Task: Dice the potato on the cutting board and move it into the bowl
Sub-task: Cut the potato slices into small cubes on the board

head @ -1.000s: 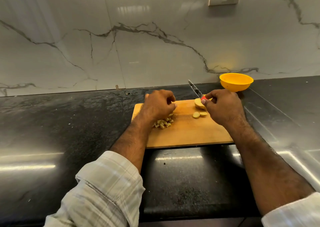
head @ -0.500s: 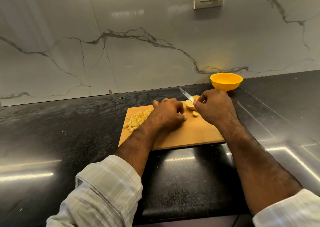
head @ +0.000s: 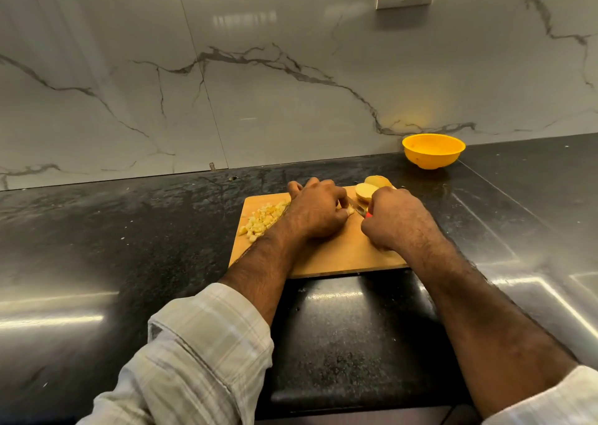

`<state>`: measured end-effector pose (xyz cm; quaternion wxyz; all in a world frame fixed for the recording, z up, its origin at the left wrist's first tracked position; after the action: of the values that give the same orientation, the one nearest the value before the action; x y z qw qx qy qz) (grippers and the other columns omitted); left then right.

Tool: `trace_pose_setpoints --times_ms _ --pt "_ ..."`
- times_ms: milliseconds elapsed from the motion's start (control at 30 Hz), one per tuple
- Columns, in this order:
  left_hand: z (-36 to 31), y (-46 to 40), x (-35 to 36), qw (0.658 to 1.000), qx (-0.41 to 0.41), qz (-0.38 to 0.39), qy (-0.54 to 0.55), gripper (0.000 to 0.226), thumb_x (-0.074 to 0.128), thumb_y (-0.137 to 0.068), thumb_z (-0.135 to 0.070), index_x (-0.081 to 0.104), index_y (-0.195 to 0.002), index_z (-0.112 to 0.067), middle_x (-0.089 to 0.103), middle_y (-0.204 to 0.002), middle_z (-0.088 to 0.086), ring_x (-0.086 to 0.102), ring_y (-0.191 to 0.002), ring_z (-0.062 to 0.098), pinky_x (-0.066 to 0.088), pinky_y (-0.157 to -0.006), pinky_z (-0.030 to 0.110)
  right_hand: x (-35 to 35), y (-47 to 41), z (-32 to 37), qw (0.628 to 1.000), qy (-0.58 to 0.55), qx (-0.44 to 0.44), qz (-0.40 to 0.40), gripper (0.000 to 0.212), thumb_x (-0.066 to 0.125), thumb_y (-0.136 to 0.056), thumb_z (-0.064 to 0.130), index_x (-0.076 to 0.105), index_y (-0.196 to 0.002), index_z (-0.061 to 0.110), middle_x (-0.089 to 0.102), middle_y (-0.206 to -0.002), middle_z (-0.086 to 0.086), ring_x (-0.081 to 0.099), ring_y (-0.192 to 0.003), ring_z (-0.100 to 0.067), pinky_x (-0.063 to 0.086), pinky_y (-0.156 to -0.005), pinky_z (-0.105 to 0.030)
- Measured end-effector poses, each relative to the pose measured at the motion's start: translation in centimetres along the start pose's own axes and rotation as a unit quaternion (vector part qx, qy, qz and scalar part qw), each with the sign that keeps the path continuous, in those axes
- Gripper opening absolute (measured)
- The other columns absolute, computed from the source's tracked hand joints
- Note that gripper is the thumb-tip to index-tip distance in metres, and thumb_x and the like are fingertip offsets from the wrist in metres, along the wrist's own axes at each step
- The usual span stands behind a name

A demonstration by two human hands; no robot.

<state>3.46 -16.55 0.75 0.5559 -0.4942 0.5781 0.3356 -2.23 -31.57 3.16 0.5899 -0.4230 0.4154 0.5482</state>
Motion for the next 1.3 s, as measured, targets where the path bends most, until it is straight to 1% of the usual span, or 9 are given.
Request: trace_pose_setpoints --times_ms 133,233,367,467,533,733,900,1033,1300 --pt "-0.3 -0.3 -0.3 0.997 -0.026 0.022 -0.064 0.025 0.054 -0.097 -0.052 0.063 -0.107 -0.030 0.061 -0.124 -0.003 0.045 -0.130 0.024 0.018 -0.115 0.067 0.5 -0.3 0.4 0.999 0.004 -0.023 0.022 0.041 0.071 -0.094 0.033 0.063 -0.131 0.017 0.065 -0.122 -0.007 0.062 -0.107 -0.022 0.059 -0.088 -0.035" --pt "0.3 -0.4 -0.7 0.993 -0.053 0.026 -0.100 0.037 0.052 -0.096 -0.057 0.065 -0.113 -0.026 0.063 -0.129 -0.001 0.044 -0.134 0.027 0.011 -0.117 0.073 0.9 -0.4 0.6 0.999 -0.004 -0.029 0.025 0.040 0.073 -0.093 0.033 0.065 -0.129 0.017 0.066 -0.120 -0.006 0.062 -0.105 -0.021 0.059 -0.086 -0.033" --pt "2.0 0.1 -1.2 0.997 -0.065 0.027 -0.020 0.027 0.061 -0.097 -0.058 0.067 -0.103 -0.032 0.065 -0.120 -0.006 0.043 -0.135 0.022 0.012 -0.118 0.069 1.0 -0.5 0.4 0.999 -0.008 -0.013 0.040 0.044 0.073 -0.092 0.032 0.063 -0.132 0.017 0.065 -0.122 -0.007 0.063 -0.109 -0.024 0.061 -0.091 -0.037" --pt "2.8 0.3 -1.3 0.997 -0.065 0.020 0.024 0.022 0.067 -0.097 -0.052 0.070 -0.114 -0.038 0.065 -0.116 -0.013 0.042 -0.137 0.019 0.015 -0.117 0.064 1.0 -0.5 0.4 0.999 -0.010 -0.010 0.052 0.044 0.073 -0.094 0.032 0.063 -0.134 0.017 0.066 -0.121 -0.007 0.064 -0.108 -0.023 0.061 -0.090 -0.037" --pt "2.8 0.4 -1.2 0.997 -0.063 0.021 0.035 0.022 0.070 -0.097 -0.050 0.074 -0.115 -0.039 0.063 -0.110 -0.016 0.042 -0.136 0.018 0.017 -0.116 0.062 1.0 -0.5 0.6 0.998 -0.010 -0.019 0.058 0.043 0.072 -0.095 0.032 0.064 -0.134 0.018 0.067 -0.121 -0.006 0.065 -0.107 -0.022 0.062 -0.089 -0.036" --pt "3.2 0.1 -1.3 0.998 -0.060 0.000 0.035 0.019 0.074 -0.091 -0.055 0.077 -0.096 -0.036 0.063 -0.104 -0.020 0.046 -0.126 0.013 0.020 -0.113 0.060 1.2 -0.3 1.1 0.996 -0.017 -0.049 0.068 0.042 0.070 -0.098 0.032 0.065 -0.137 0.019 0.069 -0.123 -0.004 0.065 -0.107 -0.021 0.059 -0.087 -0.033" --pt "3.7 0.2 -1.0 0.997 -0.067 0.005 0.047 0.022 0.073 -0.092 -0.056 0.075 -0.093 -0.034 0.068 -0.097 -0.019 0.054 -0.117 0.011 0.022 -0.111 0.059 0.6 0.2 1.4 0.997 -0.030 -0.065 0.024 0.043 0.067 -0.098 0.028 0.063 -0.141 0.020 0.067 -0.133 -0.005 0.064 -0.114 -0.023 0.059 -0.092 -0.037" --pt "3.7 0.4 -1.1 0.996 -0.062 0.007 0.064 0.011 0.073 -0.095 -0.046 0.076 -0.103 -0.039 0.066 -0.099 -0.019 0.054 -0.114 0.010 0.021 -0.113 0.057 0.5 0.6 1.5 0.997 -0.011 -0.073 0.033 0.048 0.067 -0.095 0.027 0.061 -0.143 0.023 0.065 -0.135 -0.004 0.063 -0.114 -0.022 0.060 -0.090 -0.037" --pt "3.8 0.2 -1.2 0.996 -0.074 0.022 0.042 0.016 0.072 -0.094 -0.053 0.078 -0.105 -0.042 0.068 -0.117 -0.019 0.049 -0.130 0.013 0.018 -0.115 0.060 0.8 0.4 1.8 0.997 -0.007 -0.069 0.036 0.049 0.070 -0.093 0.028 0.063 -0.141 0.024 0.066 -0.130 -0.004 0.063 -0.109 -0.022 0.061 -0.088 -0.037"
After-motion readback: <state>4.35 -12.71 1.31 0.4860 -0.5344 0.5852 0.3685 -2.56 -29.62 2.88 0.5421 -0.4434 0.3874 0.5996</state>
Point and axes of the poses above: each hand's wrist, its own y-axis away from the middle knuckle, its own x-axis out of the palm, z = x × y, the point moved 2 cm from there along -y, towards the middle knuckle
